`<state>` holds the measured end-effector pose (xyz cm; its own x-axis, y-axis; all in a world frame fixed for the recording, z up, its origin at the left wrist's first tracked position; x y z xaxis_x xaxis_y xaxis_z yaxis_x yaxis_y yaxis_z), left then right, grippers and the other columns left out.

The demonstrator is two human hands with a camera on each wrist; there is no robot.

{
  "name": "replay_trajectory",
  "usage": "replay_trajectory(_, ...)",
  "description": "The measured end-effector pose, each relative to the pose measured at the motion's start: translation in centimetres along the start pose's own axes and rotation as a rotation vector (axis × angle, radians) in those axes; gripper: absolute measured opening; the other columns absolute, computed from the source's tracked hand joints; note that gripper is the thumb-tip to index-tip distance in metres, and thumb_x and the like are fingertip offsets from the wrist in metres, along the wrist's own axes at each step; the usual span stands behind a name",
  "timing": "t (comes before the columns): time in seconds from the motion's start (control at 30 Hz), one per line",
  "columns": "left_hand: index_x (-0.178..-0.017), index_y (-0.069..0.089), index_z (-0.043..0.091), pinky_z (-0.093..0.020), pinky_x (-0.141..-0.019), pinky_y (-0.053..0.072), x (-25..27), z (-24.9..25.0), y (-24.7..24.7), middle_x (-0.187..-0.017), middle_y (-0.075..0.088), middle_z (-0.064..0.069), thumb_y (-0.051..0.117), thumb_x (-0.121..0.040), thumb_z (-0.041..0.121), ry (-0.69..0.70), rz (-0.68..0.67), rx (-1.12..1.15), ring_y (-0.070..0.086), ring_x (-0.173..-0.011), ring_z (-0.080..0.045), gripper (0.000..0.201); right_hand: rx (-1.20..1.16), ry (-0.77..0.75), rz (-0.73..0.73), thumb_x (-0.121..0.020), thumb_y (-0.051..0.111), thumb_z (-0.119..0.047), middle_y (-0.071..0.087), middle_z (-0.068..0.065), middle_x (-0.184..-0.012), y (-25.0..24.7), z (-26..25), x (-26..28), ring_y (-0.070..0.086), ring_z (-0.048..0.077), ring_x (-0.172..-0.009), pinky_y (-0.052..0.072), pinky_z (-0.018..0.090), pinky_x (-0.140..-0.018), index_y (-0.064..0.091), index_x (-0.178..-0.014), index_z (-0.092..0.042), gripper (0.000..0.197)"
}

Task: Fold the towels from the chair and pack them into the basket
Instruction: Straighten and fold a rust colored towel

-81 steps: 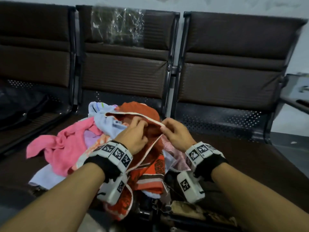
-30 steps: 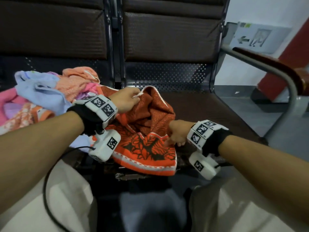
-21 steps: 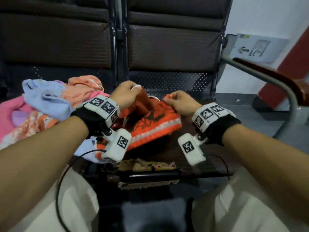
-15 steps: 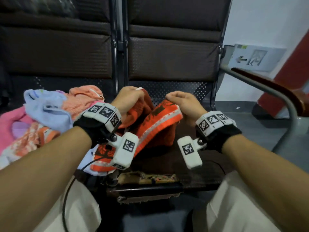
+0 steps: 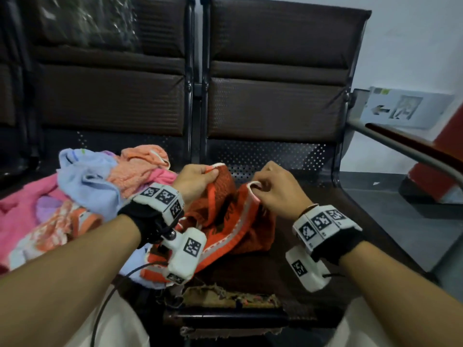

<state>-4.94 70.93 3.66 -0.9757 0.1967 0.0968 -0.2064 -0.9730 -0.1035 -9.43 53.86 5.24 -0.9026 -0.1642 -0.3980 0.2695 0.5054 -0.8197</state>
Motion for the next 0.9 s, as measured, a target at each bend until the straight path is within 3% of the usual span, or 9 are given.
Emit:
replay_trajectory(0.1, -0.073, 0.061, 0.012, -0.025, -0.056, 0.041, 0.4, -0.3, 0.9, -0.053, 0.059, 0.002, 0.047, -0.097, 0.011, -0.013, -0.045, -0.048, 0.051, -0.049, -0.01, 0.028, -0.222, -0.065, 0.109, -0.082, 0.063, -0.024, 0.054, -0.011, -0.077, 0.0, -1.4, -0.3, 0.052, -0.002, -0.073, 0.034, 0.011, -0.067, 0.056, -0.071, -0.024, 0.013)
replay_trajectory(0.23, -0.097, 0.066, 0.002, -0.031, -0.065, 0.044, 1.0, 0.3, 1.3, -0.073, 0.061, -0.011, 0.057, -0.092, 0.009, 0.044, -0.059, -0.088, 0.054, -0.064, -0.02, 0.013, -0.408, -0.058, -0.012, -0.085, 0.061, -0.007, 0.07, -0.014, -0.096, 0.8, -1.7, -0.3, 0.063, -0.001, -0.1, 0.046, 0.021, -0.094, 0.071, -0.097, -0.027, 0.026)
replay_trajectory(0.3, -0.098, 0.067, 0.003, -0.039, -0.076, 0.049, 1.1, 0.4, 1.1, -0.087, 0.066, -0.018, 0.061, -0.088, 0.007, 0.045, -0.026, -0.063, 0.061, -0.078, -0.027, 0.013, -0.398, -0.032, -0.069, -0.082, 0.07, -0.015, 0.072, -0.012, -0.089, 1.1, -1.2, -0.4, 0.066, 0.0, -0.092, 0.049, 0.022, -0.088, 0.075, -0.088, -0.029, 0.015)
replay_trajectory(0.4, -0.097, 0.07, 0.004, -0.04, -0.086, 0.05, 1.3, 0.5, 1.2, -0.095, 0.069, -0.02, 0.063, -0.086, 0.009, 0.032, -0.015, -0.096, 0.064, -0.09, -0.032, 0.013, -0.4, 0.013, -0.087, -0.075, 0.078, -0.031, 0.071, -0.016, -0.07, 1.0, -0.7, -0.5, 0.064, -0.005, -0.071, 0.043, 0.008, -0.065, 0.071, -0.07, -0.037, 0.01)
replay_trajectory(0.47, -0.102, 0.069, 0.0, -0.035, -0.077, 0.052, 1.4, 0.6, 1.4, -0.092, 0.068, -0.019, 0.063, -0.087, 0.011, 0.029, -0.048, -0.106, 0.064, -0.084, -0.03, 0.019, -0.372, 0.038, -0.028, -0.075, 0.077, -0.033, 0.066, -0.022, -0.062, 0.7, -0.3, -0.6, 0.06, -0.009, -0.062, 0.038, 0.005, -0.056, 0.067, -0.061, -0.042, 0.019)
replay_trajectory(0.57, -0.104, 0.066, -0.007, -0.027, -0.058, 0.04, 1.8, 0.7, 1.8, -0.077, 0.058, -0.015, 0.059, -0.087, 0.005, 0.036, -0.085, -0.064, 0.051, -0.066, -0.021, 0.021, -0.335, 0.058, 0.017, -0.078, 0.074, -0.035, 0.06, -0.024, -0.053, 0.6, -0.4, -0.6, 0.056, -0.009, -0.056, 0.036, 0.006, -0.052, 0.061, -0.051, -0.047, 0.032)
replay_trajectory(0.7, -0.088, 0.069, -0.002, -0.03, -0.063, 0.037, 2.1, 0.6, 1.6, -0.066, 0.058, -0.01, 0.058, -0.088, 0.009, 0.022, -0.118, 0.023, 0.051, -0.061, -0.017, 0.015, -0.326, 0.071, 0.017, -0.077, 0.074, -0.036, 0.063, -0.018, -0.056, 0.5, -0.2, -0.5, 0.058, -0.005, -0.058, 0.037, 0.008, -0.051, 0.063, -0.052, -0.041, 0.028)
replay_trajectory(0.83, -0.092, 0.071, 0.004, -0.034, -0.076, 0.045, 2.4, 0.4, 1.5, -0.083, 0.067, -0.012, 0.065, -0.079, 0.044, 0.06, -0.226, -0.023, 0.061, -0.079, -0.022, 0.043, -0.307, 0.077, -0.011, -0.076, 0.075, -0.036, 0.061, -0.021, -0.054, 0.4, -0.1, -0.2, 0.056, -0.006, -0.055, 0.036, 0.008, -0.049, 0.061, -0.053, -0.034, 0.028)
replay_trajectory(0.9, -0.099, 0.072, 0.007, -0.025, -0.072, 0.048, 2.4, 0.6, 1.3, -0.078, 0.068, -0.003, 0.067, -0.082, 0.03, 0.208, -0.206, -0.197, 0.063, -0.072, -0.007, 0.028, -0.324, 0.07, -0.036, -0.075, 0.076, -0.039, 0.06, -0.02, -0.054, 0.2, -0.3, -0.2, 0.055, -0.007, -0.055, 0.036, 0.008, -0.049, 0.062, -0.054, -0.037, 0.025)
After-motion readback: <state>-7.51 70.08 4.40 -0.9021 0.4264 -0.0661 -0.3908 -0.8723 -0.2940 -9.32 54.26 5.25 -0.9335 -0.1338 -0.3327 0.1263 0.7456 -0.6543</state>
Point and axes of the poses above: each hand's wrist, its own x-axis away from the middle knuckle, its own y-axis out of the palm, z = x × y, the point moved 4 cm from there along -x, towards the middle knuckle
